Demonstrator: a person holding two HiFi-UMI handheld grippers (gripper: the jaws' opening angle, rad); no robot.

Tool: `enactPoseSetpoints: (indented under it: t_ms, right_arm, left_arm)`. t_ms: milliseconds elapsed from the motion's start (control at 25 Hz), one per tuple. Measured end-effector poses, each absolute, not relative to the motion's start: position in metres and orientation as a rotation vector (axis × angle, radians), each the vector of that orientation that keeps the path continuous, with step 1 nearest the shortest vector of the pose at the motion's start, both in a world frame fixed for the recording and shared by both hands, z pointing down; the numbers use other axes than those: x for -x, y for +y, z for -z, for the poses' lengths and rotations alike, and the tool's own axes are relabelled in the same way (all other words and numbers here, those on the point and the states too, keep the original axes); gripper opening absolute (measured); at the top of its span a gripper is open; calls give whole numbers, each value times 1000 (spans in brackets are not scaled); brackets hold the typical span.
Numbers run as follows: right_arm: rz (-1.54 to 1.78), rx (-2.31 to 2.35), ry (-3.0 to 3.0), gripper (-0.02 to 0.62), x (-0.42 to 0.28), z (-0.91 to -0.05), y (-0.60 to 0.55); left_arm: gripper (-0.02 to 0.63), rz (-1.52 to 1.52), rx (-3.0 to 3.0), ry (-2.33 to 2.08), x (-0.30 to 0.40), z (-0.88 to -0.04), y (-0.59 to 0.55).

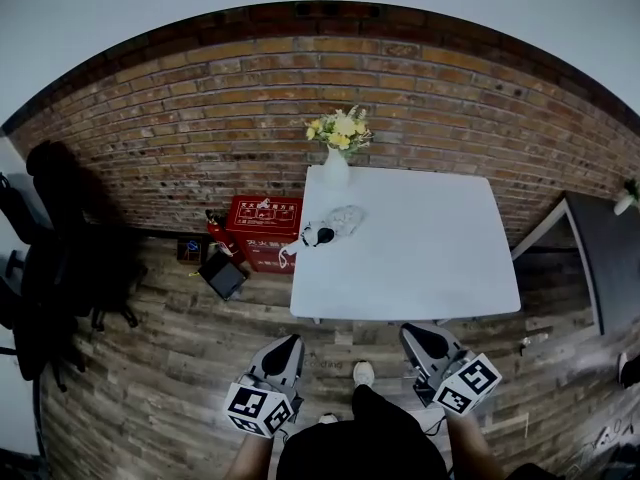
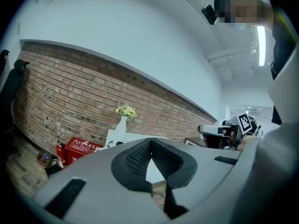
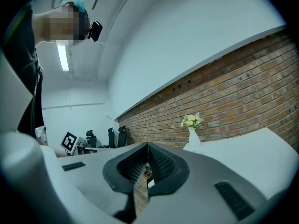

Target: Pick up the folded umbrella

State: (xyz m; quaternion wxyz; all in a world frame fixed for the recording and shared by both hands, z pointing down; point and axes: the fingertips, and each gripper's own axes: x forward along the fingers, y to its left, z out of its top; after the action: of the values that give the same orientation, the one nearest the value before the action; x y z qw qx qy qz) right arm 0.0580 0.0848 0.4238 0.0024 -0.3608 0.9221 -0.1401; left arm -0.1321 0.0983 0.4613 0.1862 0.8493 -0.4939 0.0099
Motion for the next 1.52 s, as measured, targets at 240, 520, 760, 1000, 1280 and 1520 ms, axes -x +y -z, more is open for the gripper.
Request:
enactPoseSetpoints:
  t_ms: [240, 520, 760, 1000, 1280, 1520]
  right_arm:
    - [445, 1023, 2940, 21, -59, -423, 41]
    - [471, 895, 3001, 21, -61, -431, -3]
    - [480, 827, 3033, 21, -71, -440, -34]
    - [510, 778, 3049, 22, -83, -450, -56]
    - [497, 773, 3067, 21, -92, -453, -73]
    - [523, 767, 3064, 22, -87, -454, -80]
  left_arm:
    - [14, -53, -2363, -1454, 123, -459, 62]
    - [14, -56, -2288, -1554, 120, -463, 30]
    - [14, -72, -2265, -1595, 106, -466, 2]
    - [14, -100, -2263, -1630, 89, -469, -22]
    - [14, -88, -2236, -1622, 85, -477, -36]
    - [14, -117, -2234, -1610, 87, -478, -45]
